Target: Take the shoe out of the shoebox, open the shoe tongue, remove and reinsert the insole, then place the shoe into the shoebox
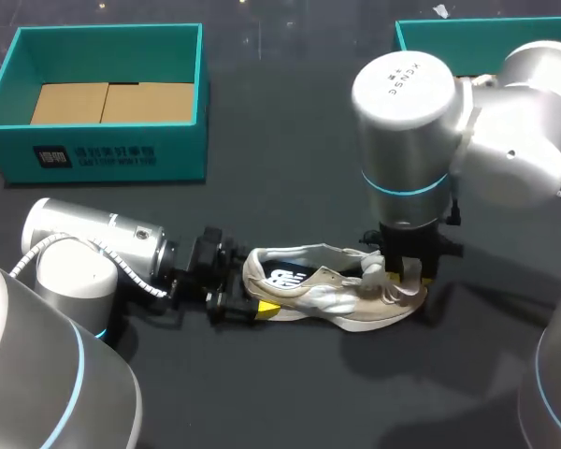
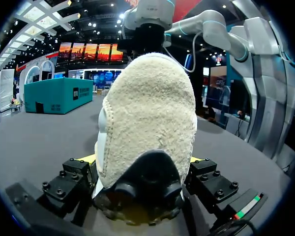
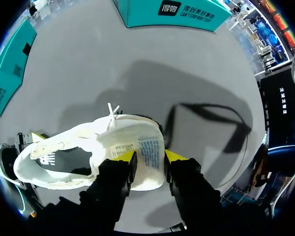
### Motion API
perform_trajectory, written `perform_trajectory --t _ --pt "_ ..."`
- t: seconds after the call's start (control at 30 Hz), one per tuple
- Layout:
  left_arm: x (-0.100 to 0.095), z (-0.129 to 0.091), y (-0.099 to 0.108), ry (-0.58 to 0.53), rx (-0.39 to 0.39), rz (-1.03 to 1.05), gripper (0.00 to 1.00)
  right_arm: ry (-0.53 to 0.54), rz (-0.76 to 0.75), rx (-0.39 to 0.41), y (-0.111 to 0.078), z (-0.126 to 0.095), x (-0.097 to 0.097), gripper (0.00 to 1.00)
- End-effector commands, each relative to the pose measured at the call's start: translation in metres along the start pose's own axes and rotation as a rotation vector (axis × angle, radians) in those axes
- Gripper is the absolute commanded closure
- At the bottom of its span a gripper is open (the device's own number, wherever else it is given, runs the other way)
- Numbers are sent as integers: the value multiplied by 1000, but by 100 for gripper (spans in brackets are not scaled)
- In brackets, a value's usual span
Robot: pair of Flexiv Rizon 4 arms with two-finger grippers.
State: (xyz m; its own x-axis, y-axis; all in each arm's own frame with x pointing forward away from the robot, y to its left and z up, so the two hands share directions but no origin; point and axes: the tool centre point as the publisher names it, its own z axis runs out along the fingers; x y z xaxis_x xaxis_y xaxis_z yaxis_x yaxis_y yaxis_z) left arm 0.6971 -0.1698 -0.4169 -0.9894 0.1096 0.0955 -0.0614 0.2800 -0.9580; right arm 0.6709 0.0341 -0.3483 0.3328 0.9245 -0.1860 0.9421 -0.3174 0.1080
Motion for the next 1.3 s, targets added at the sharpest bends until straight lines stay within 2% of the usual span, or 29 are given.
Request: perform_trajectory --t 0.03,0.2,0.27,0.43,0.73,0.9,0.93,1.0,1.13,1.3 --pt "2 -3 5 -1 -1 1 100 -72 167 -22 -5 -7 4 48" --pt "2 -3 5 -1 -1 1 100 -104 167 -23 0 -15 0 40" --pt "2 -3 5 -1 -1 1 100 -124 166 -40 2 -25 -3 41" --pt "2 -3 5 -1 -1 1 100 -166 143 -97 7 -59 -7 45" --pt "2 -3 5 -1 -1 1 100 -186 28 -182 14 -121 2 43" --pt "2 -3 5 -1 -1 1 100 -183 -94 -232 16 -149 18 55" --pt "2 -3 5 -1 -1 1 100 -186 -115 -239 17 -154 22 62" --pt "2 -3 5 -1 -1 1 100 -176 -205 -275 17 -166 32 100" --pt "2 -3 5 -1 -1 1 100 -89 -455 -298 16 -180 56 100" --pt "2 -3 5 -1 -1 1 100 -38 -776 -304 2 -174 95 100"
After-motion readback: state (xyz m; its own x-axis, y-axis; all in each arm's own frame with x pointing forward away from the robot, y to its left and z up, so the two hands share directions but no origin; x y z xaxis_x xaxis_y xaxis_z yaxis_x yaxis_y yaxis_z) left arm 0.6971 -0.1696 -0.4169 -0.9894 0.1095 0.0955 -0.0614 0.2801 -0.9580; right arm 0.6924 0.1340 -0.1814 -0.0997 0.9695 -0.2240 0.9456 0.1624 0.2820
